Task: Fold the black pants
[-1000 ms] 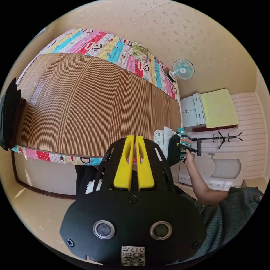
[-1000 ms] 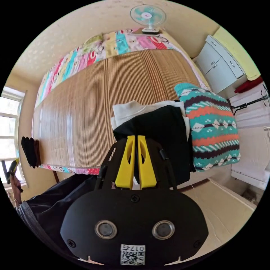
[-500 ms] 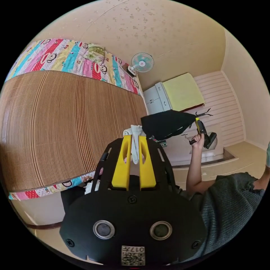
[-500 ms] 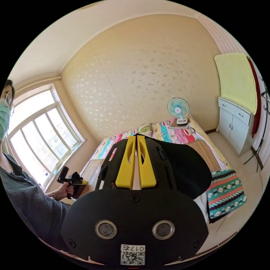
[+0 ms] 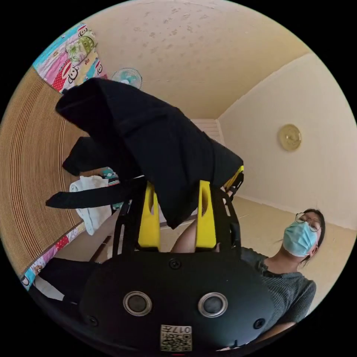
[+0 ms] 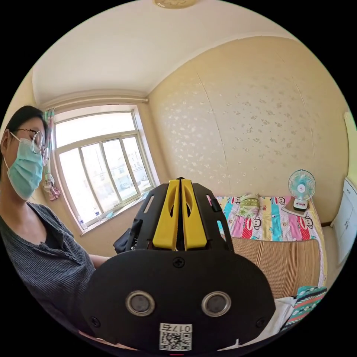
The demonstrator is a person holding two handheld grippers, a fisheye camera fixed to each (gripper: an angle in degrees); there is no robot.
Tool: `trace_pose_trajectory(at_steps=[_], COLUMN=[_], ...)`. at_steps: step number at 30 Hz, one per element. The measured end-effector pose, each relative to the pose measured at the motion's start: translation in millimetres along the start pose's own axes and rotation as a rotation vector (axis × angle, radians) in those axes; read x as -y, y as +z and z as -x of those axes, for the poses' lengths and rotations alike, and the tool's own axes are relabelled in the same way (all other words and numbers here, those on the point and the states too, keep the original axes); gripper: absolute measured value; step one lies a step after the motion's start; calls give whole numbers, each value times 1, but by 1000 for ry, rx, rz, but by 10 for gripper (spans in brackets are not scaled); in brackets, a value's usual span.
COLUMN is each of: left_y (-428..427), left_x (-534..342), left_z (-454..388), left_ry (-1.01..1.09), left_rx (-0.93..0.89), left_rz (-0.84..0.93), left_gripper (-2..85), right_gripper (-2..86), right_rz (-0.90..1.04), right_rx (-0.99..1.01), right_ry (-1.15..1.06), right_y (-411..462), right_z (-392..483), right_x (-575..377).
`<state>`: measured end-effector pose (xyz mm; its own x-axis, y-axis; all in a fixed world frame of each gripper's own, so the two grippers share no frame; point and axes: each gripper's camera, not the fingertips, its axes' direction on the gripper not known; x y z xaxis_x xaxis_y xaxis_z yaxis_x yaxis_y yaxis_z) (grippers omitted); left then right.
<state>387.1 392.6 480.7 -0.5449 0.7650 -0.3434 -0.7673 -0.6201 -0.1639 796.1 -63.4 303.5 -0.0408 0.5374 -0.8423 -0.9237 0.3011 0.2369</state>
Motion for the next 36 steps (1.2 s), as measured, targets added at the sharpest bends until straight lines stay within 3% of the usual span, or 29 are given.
trace_pose_trajectory(at_steps=[2,9,11,15,19,22,24,28,31,33,36], left_y=[-28,-72,-62,-15,31,59,82,85,70,41,5], left_x=[-9,-6,-4,-13,-38,-55,-64,-72,-79,-101,-134], left_z=[-15,-129,-153,-206,-225,-231,-236,-239,-237,-233,-224], left_ry=[115,446,493,638,725,784,807,803,845,880,878], left_rx=[-77,-154,-133,177,349,347,381,398,307,266,372], left_rz=[-84,-104,-99,-37,-31,-24,7,-11,38,-22,-93], left_gripper=[39,20,16,10,12,18,29,57,77,80,81], right_gripper=[8,27,52,107,158,118,74,53,46,43,40], right_rz=[36,94,17,-8,145,164,57,38,25,-8,-45], right_rx=[-91,-64,-41,-36,-54,-156,-270,-239,-255,-236,-195], right_ry=[-23,-5,-28,-240,-473,-501,-434,-405,-422,-391,-385], right_y=[11,45,42,49,129,188,197,208,217,212,197], right_z=[14,14,28,92,185,223,233,234,239,238,239], right_x=[-7,-64,-92,-124,-167,-184,-179,-138,-112,-96,-69])
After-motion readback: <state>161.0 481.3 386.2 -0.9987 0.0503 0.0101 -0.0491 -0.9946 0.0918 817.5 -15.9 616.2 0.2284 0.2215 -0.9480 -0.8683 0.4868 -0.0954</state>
